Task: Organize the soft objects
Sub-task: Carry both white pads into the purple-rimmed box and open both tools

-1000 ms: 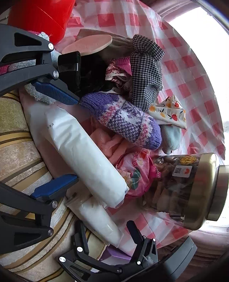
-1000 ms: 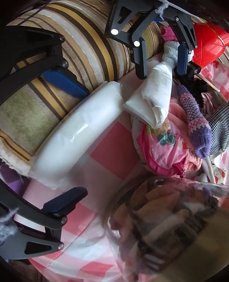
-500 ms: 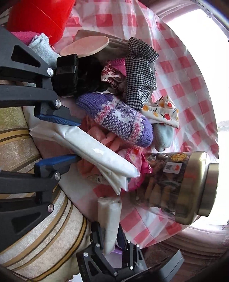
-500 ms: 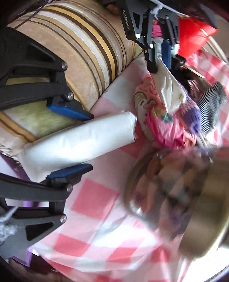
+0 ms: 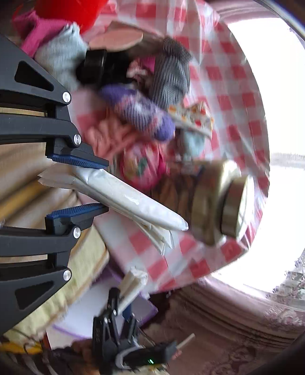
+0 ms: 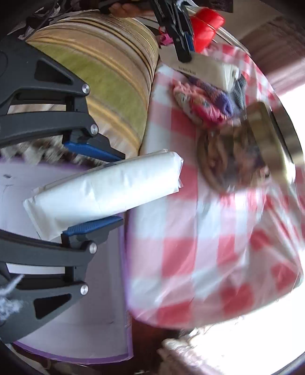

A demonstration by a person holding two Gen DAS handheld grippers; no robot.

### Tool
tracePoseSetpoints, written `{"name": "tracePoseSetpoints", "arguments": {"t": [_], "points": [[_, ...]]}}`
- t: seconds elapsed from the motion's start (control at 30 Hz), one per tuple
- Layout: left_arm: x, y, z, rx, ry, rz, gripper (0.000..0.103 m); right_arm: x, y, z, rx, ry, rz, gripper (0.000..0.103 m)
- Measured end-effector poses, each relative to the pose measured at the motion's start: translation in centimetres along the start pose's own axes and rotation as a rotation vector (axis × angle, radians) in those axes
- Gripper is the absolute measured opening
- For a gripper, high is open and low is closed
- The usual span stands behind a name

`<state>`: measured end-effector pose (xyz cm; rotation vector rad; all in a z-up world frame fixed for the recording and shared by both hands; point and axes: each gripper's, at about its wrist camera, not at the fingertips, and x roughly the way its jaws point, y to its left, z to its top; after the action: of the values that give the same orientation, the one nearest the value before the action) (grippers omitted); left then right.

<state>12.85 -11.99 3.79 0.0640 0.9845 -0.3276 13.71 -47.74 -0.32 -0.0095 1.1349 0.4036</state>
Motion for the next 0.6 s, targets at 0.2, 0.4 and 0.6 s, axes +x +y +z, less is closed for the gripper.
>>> {"name": "tracePoseSetpoints", "arguments": {"t": [0.2,0.4,0.6], "points": [[1.8,-5.8,1.9,-0.059,0.073,-0.249,0.032,-0.3,-5.3,-3.3,0.126,0.016,-0.116,0.052],[6.6,-12.9,3.8,-0.148,0.24,-0.459,0.032,-1.3,-10.8,-5.8,0.217,0.026,-0.204,0.052],[12.0,-19.9,4.7,-0.207,0.407,-0.569,0.032,-1.5,-14.5,-7.0,0.273,0.035,-0.292,0.054]]}}
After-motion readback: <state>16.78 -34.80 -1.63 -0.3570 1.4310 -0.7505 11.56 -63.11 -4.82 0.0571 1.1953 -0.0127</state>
